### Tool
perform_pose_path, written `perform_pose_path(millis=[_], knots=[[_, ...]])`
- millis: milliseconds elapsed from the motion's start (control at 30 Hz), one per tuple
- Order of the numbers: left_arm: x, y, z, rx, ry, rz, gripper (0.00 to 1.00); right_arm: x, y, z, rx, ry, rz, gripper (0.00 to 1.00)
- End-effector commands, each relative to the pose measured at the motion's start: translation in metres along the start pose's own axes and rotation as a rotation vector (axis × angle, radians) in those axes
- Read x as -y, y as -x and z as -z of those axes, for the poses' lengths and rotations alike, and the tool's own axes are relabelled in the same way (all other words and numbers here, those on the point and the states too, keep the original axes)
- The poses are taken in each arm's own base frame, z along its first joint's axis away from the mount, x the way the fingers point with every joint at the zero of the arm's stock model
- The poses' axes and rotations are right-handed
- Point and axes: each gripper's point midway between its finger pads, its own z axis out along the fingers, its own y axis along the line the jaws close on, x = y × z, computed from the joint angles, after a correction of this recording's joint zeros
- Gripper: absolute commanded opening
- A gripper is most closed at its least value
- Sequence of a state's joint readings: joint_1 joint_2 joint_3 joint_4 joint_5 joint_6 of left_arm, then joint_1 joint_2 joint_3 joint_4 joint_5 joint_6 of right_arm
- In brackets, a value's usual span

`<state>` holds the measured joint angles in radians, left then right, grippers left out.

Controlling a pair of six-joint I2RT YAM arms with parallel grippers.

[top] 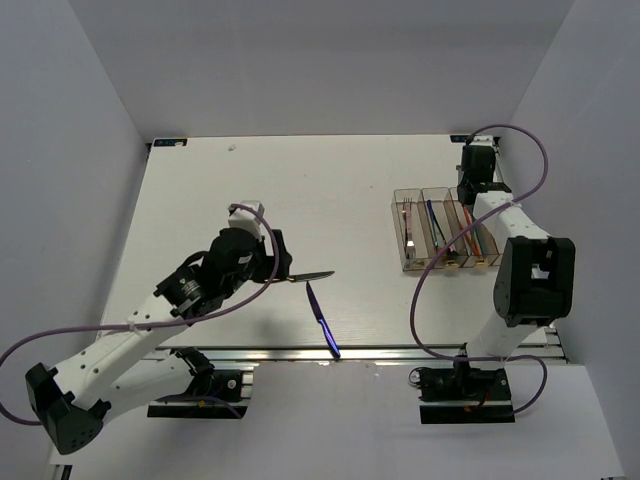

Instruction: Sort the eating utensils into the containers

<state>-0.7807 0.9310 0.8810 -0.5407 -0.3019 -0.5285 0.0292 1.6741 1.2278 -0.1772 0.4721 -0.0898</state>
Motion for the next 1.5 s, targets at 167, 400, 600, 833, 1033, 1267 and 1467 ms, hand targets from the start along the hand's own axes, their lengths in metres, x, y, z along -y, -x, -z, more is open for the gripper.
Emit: perform_pose_path(millis=[167,400,600,833,1033,1267,1467], knots=[[-0.029,-0.002,0.016,0.044,0.076,-0.084,0.95,0.004,0.018,-0.014,0.059,-0.060,0.003,0.00],[-0.028,-0.007,0.013,0.024,0.071,-0.095,0.95,-0.003,0.017,-0.021,0.039,-0.039,-0.003,0.16],[-0.029,-0.010,0.010,0.012,0.079,-0.097,0.95,-0.005,0.018,-0.032,0.036,-0.043,0.016,0.07],[-0.031,-0.014,0.007,-0.004,0.092,-0.105,0.95,-0.005,0.014,-0.045,0.009,-0.066,0.031,0.10],[-0.031,-0.014,0.005,-0.009,0.095,-0.107,0.95,0.000,0.014,-0.041,-0.009,-0.079,0.022,0.32],[-0.034,-0.015,0.003,-0.015,0.120,-0.108,0.95,0.003,0.033,-0.015,0.030,-0.038,-0.033,0.60],[-0.050,-0.013,0.001,-0.004,0.212,-0.099,0.96,-0.033,0.081,0.068,0.188,0.090,-0.059,0.76]])
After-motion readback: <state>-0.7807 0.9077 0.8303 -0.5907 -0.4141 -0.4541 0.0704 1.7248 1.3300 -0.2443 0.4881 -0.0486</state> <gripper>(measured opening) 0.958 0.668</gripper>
